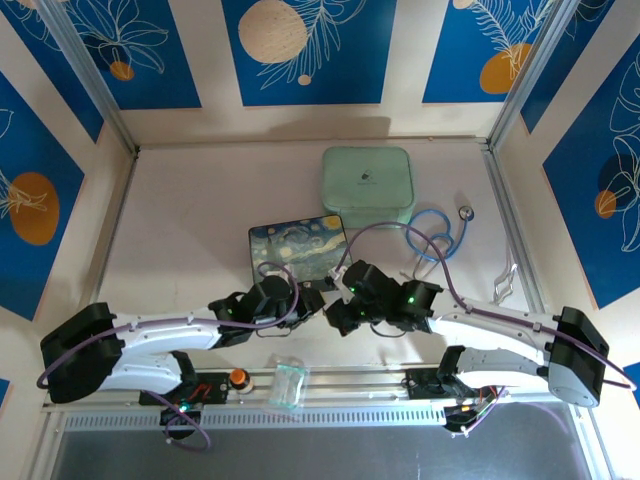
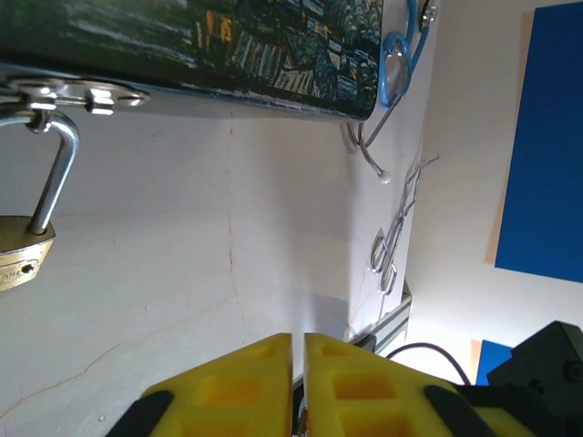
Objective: Unlock the padlock with the key
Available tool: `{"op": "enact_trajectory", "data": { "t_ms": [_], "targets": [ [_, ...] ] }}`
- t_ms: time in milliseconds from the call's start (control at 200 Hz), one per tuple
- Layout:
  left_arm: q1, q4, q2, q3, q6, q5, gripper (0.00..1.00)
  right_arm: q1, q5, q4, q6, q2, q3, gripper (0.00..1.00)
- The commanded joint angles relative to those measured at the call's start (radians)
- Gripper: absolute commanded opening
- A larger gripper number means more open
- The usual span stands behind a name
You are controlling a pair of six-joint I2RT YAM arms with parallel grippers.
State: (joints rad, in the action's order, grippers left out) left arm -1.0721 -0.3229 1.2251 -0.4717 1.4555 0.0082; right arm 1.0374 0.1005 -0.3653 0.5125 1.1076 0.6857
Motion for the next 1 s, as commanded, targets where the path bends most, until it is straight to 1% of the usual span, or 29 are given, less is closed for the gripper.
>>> {"op": "enact_trajectory", "data": {
  "t_ms": [0, 15, 125, 160, 195, 215, 260, 285, 370, 385, 405, 505, 570, 605, 665, 730, 795, 865, 991],
  "targets": [
    [-0.009, 0.019, -0.018, 0.013, -0.026, 0.016, 0.02, -0.009, 0.0, 0.02, 0.0, 0.006, 0.031, 0.0],
    [-0.009, 0.019, -0.018, 0.012, -0.026, 0.016, 0.0, -0.01, -0.001, 0.021, 0.0, 0.006, 0.031, 0.0],
    [-0.009, -0.005, -0.026, 0.023, -0.025, 0.015, 0.0, -0.015, 0.0, 0.033, 0.001, 0.003, 0.032, 0.0],
    [-0.01, -0.023, -0.031, 0.029, -0.024, 0.01, 0.0, -0.019, -0.008, 0.036, 0.001, 0.001, 0.031, 0.04],
    [-0.008, -0.038, -0.038, 0.036, -0.025, 0.001, 0.0, -0.025, -0.02, 0.043, 0.004, -0.005, 0.029, 0.11],
    [-0.007, -0.043, -0.046, 0.041, -0.027, -0.01, 0.0, -0.031, -0.033, 0.051, 0.007, -0.011, 0.026, 0.2],
    [-0.005, -0.048, -0.066, 0.049, -0.034, -0.04, 0.0, -0.047, -0.066, 0.081, 0.027, -0.03, 0.012, 0.47],
    [-0.004, -0.051, -0.077, 0.053, -0.044, -0.059, 0.0, -0.057, -0.079, 0.1, 0.045, -0.043, 0.002, 0.58],
    [-0.002, -0.075, -0.11, 0.064, -0.087, -0.124, 0.0, -0.096, -0.135, 0.185, 0.142, -0.091, -0.04, 0.85],
    [-0.002, -0.082, -0.113, 0.066, -0.092, -0.132, 0.0, -0.103, -0.153, 0.206, 0.154, -0.099, -0.05, 0.92],
    [-0.002, -0.095, -0.117, 0.07, -0.097, -0.144, 0.0, -0.113, -0.177, 0.238, 0.176, -0.107, -0.06, 0.95],
    [-0.001, -0.248, -0.113, 0.11, -0.106, -0.171, 0.0, -0.158, -0.287, 0.437, 0.293, -0.138, -0.135, 0.95],
    [-0.001, -0.354, -0.106, 0.135, -0.112, -0.181, 0.0, -0.188, -0.338, 0.606, 0.375, -0.151, -0.193, 0.91],
    [-0.001, -0.401, -0.104, 0.144, -0.12, -0.184, 0.0, -0.201, -0.36, 0.682, 0.411, -0.153, -0.222, 0.89],
    [-0.001, -0.443, -0.107, 0.15, -0.134, -0.183, 0.0, -0.226, -0.391, 0.771, 0.448, -0.153, -0.253, 0.8],
    [-0.001, -0.444, -0.116, 0.145, -0.141, -0.186, 0.0, -0.236, -0.4, 0.784, 0.448, -0.159, -0.262, 0.71],
    [-0.001, -0.462, -0.123, 0.146, -0.141, -0.189, 0.0, -0.24, -0.403, 0.764, 0.438, -0.164, -0.262, 0.65],
    [0.0, -0.467, -0.138, 0.143, -0.147, -0.194, 0.0, -0.244, -0.416, 0.771, 0.437, -0.163, -0.27, 0.62],
    [0.0, -0.41, -0.171, 0.11, -0.179, -0.188, 0.0, -0.255, -0.431, 0.778, 0.432, -0.15, -0.274, 0.59]
  ]
}}
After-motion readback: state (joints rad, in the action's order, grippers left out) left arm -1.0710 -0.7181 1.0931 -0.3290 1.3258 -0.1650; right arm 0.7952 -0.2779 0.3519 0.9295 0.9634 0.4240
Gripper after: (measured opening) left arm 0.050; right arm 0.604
